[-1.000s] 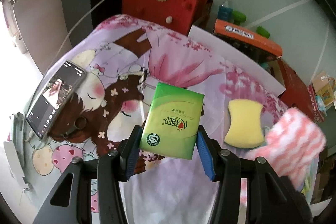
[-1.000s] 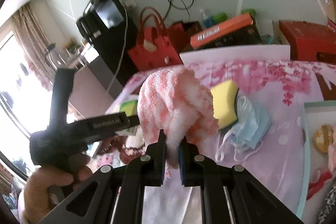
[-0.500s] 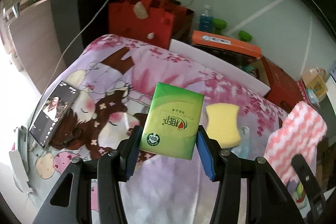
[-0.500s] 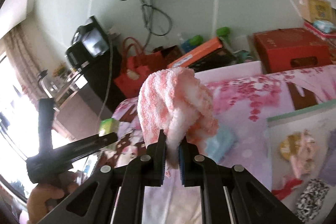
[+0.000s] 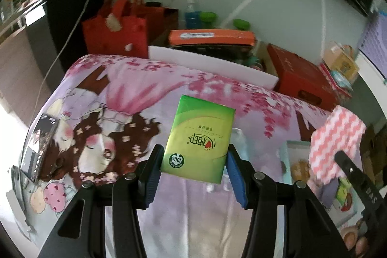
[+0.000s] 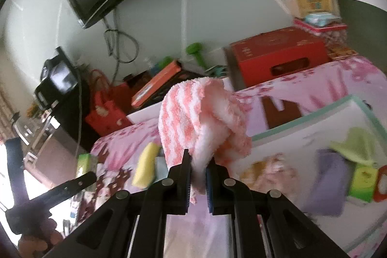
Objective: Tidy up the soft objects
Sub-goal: 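Carry the tissue pack and knit cloth over the white tray with both grippers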
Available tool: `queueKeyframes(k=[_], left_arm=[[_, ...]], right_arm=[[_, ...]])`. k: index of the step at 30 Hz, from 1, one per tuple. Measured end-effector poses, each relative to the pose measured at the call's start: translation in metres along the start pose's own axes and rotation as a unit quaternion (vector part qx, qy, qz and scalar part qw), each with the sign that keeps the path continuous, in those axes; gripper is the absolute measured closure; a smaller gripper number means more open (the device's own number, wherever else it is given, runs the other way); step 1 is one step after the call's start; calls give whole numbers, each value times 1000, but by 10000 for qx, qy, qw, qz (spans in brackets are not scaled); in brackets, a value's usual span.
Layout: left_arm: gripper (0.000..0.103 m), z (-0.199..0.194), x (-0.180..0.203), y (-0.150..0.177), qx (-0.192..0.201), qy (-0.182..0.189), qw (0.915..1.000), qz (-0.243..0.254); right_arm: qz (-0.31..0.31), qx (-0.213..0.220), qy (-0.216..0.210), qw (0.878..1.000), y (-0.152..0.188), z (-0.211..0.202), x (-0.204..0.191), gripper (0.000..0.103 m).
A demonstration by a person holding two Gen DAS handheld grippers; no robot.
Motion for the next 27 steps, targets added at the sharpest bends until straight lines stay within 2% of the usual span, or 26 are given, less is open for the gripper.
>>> queueKeyframes(k=[7,12,27], left_arm=[[50,-8,54,3,64,373,9979,525],[50,-10,95,15,37,644,9932,969],[50,-16,195,64,-61,1289,9692,2098]], right_arm=[[362,226,466,9980,-12,-25,48,92],[554,387,838,9942,-21,-43,80,92],[1327,798,1376,9783,-28,-95,157,92]])
Point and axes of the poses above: each gripper's, at about its wrist camera, not at the fingertips, and z roughly the way its jaws point, x to its right, y to its underside, the point moved 5 cm from there along z, roughly the way its jaws point, and after that the axes turned 9 degrees about -y, right-handed, at the moved point
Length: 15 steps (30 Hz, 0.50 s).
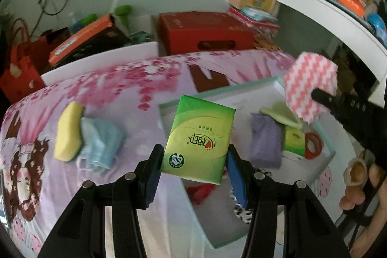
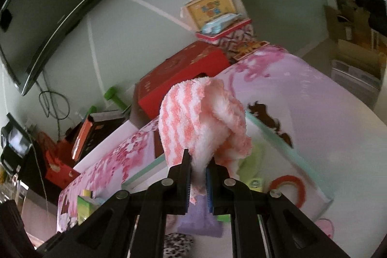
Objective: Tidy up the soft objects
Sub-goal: 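Carry the tissue pack and knit cloth over the white tray with both grippers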
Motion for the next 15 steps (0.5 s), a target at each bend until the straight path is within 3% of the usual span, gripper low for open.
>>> queueKeyframes(k=[6,15], left_arm=[[50,12,20,6,-107,82,9997,187],[50,35,20,16,-414,-13,9990,184]], right_arm=[[81,59,404,9991,-5,-7,20,92],[196,66,1020,9946,-6,-8,44,92]])
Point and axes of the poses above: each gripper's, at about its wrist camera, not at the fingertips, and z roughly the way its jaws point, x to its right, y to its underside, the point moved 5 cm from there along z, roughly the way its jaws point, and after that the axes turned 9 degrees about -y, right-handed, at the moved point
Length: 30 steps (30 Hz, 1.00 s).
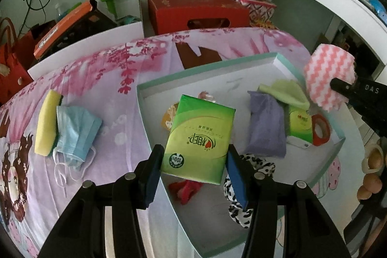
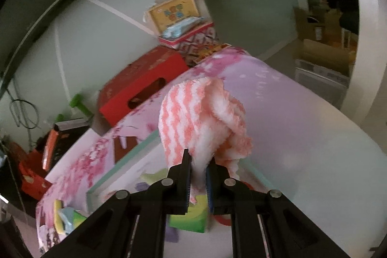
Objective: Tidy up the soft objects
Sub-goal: 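Carry the tissue pack and knit cloth over the white tray with both grippers, then open both grippers to drop the tissue pack and knit cloth into the tray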
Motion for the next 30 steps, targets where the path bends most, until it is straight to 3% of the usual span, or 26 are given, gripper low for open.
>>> queueKeyframes(k=[15,30], left_arm=[[50,24,-10,-1,-161,-68,9996,-228],[49,21,-15,-2,-253,-16,9992,-321]], right_arm=[[73,-585,-73,9982,19,32,3,92],[62,-659,-123,9977,19,34,-1,88]])
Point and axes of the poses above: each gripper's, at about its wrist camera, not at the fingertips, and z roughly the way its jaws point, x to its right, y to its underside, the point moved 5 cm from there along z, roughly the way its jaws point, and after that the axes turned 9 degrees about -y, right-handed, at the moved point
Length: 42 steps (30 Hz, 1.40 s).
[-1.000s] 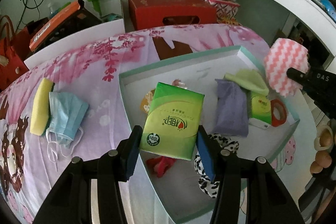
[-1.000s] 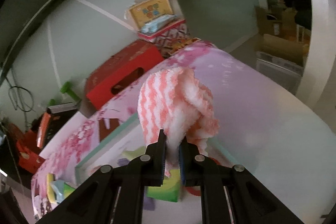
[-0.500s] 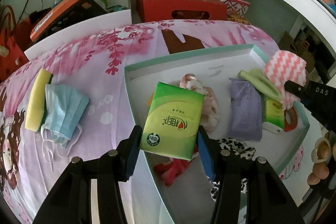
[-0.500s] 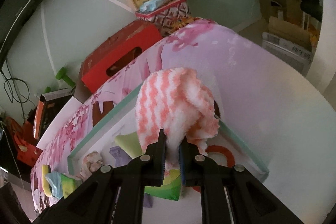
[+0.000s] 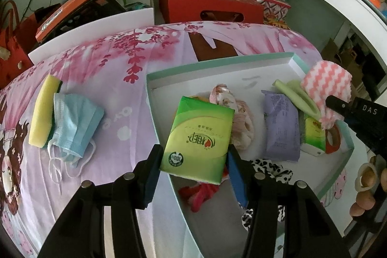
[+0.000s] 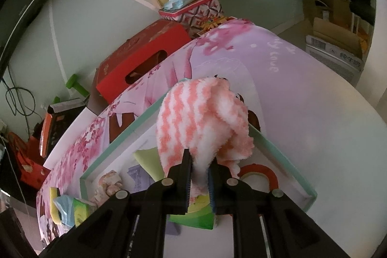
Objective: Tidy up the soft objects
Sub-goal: 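Open both grippers to drop the tissue pack and knit cloth into the tray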
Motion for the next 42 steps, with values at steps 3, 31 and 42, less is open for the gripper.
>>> queueKeyframes(k=[3,31,42], left_arm=[[43,-6,-3,-2,64,39,10000,-37],[17,-23,-57,-11,195,-54,9963,-834],[1,-13,-80,-7,97,-402,9919,-1203]], right_arm=[[-16,10,-1,10000,-1,-1,-1,86],[-281,-177,173,9993,4,-7,-13,22],[-565,-110,444,9974,5,-9,-18,0]])
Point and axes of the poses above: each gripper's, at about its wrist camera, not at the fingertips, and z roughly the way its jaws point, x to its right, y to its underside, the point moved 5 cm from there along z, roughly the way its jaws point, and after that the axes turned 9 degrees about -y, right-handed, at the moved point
